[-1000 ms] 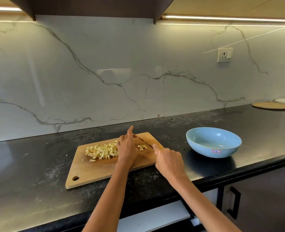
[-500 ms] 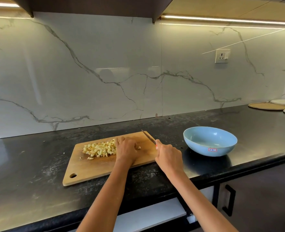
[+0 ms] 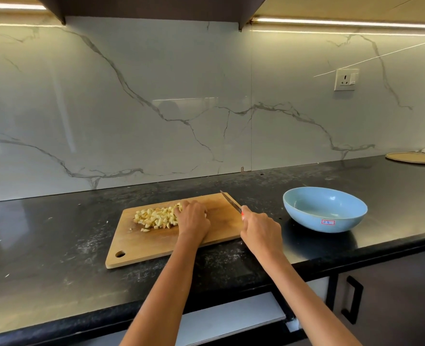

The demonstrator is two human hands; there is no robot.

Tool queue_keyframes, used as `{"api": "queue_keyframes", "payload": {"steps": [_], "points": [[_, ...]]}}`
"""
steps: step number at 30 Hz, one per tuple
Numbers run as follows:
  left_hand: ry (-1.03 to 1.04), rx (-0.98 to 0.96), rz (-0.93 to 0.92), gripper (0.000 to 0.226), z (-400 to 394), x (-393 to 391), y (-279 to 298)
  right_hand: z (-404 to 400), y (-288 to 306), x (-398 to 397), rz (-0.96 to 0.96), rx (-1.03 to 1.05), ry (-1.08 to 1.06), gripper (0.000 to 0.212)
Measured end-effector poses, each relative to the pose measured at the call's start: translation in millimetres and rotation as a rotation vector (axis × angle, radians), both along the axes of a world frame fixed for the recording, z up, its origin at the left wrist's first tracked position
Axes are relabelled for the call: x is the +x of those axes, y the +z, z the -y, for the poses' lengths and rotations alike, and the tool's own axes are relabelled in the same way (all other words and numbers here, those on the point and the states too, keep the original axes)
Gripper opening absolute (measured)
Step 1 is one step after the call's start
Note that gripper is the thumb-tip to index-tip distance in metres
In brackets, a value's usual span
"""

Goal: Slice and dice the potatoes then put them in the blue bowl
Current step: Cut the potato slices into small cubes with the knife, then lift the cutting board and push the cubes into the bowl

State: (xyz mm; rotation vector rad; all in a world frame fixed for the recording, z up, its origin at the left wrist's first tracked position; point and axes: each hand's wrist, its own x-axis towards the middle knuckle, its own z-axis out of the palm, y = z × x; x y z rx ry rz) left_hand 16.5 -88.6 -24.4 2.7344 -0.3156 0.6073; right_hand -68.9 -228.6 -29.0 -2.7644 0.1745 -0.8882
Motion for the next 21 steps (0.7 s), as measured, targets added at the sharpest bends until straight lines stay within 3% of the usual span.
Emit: {"api": "queue_keyframes", "payload": {"steps": [7,16,21], "points": [[0.001,-0.047,0.025,0.011,4,7,0,-1,5,13,-0.006,-0.009,0.003,0.029],[0.094,-0.159,0.041,0.020,6,14,4,-4,12,30,-0.049,-0.087,0.043,0.031],[0.094,-0.440,0.066,0.033,-1,15,10,-24,12,30,-0.161,-0.182,-0.035,0.028]]}}
